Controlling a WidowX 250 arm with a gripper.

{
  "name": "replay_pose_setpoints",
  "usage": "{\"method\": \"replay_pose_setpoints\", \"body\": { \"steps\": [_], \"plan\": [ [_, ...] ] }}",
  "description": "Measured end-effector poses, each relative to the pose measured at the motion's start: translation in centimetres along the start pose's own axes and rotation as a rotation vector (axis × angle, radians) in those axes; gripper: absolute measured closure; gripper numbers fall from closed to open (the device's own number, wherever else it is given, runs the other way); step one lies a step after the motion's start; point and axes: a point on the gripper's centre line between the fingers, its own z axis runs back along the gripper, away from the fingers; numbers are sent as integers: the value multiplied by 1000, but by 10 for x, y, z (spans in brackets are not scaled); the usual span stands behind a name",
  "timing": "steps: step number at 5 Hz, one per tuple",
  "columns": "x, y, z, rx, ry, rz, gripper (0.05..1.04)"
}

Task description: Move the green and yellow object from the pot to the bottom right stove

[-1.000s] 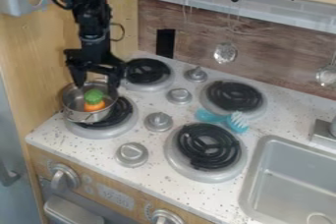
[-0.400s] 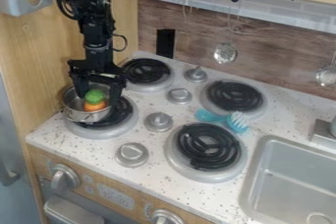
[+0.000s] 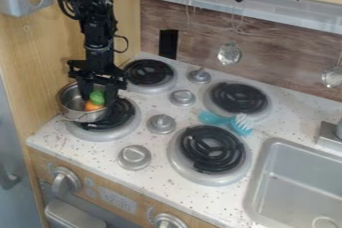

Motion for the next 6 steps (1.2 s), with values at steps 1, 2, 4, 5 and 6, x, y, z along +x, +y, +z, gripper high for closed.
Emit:
{"method": "replay_pose_setpoints", "body": {
  "steps": [1, 2, 4, 5, 6],
  "plan": [
    [1, -5, 17, 23, -44, -19, 505],
    [10, -36, 53, 46, -140, -97, 505],
    [-4, -135, 84, -40, -227, -271, 505],
    [-15, -168, 75, -138, -189, -334, 505],
    [-31, -186, 38, -212, -77, -376, 505]
  ]
}}
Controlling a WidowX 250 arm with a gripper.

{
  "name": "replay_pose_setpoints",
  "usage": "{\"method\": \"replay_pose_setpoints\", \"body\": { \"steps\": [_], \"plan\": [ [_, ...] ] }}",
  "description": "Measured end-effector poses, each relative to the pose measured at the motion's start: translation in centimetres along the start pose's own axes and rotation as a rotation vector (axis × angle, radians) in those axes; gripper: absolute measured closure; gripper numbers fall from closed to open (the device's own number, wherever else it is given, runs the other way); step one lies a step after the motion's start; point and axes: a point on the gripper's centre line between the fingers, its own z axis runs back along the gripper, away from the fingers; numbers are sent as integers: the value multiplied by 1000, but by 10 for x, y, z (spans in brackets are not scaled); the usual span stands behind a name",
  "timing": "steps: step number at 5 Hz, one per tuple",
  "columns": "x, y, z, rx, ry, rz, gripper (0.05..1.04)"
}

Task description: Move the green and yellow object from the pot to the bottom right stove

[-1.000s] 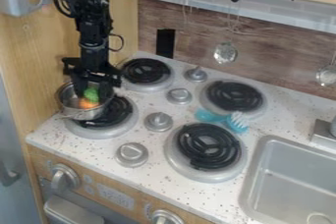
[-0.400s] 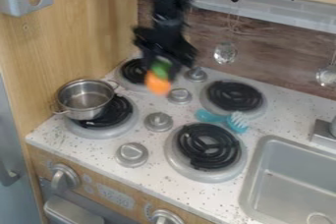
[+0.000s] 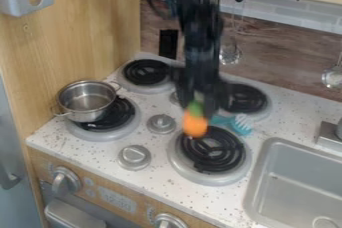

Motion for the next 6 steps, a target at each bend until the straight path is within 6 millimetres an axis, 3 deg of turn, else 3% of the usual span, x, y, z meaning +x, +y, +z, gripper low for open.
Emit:
{"method": "replay_pose_setpoints", "body": {
  "steps": [1, 2, 3, 4, 5, 6],
  "plan": [
    [5, -9, -26, -79, 53, -26, 505],
    [13, -16, -39, -99, 91, -48, 505],
    [12, -14, -40, -89, 87, -53, 419],
    [-10, -26, -41, -87, 132, -61, 118],
    [5, -38, 9, -68, 5, -87, 62],
    [-1, -38, 16, -70, -1, -73, 82]
  ]
}}
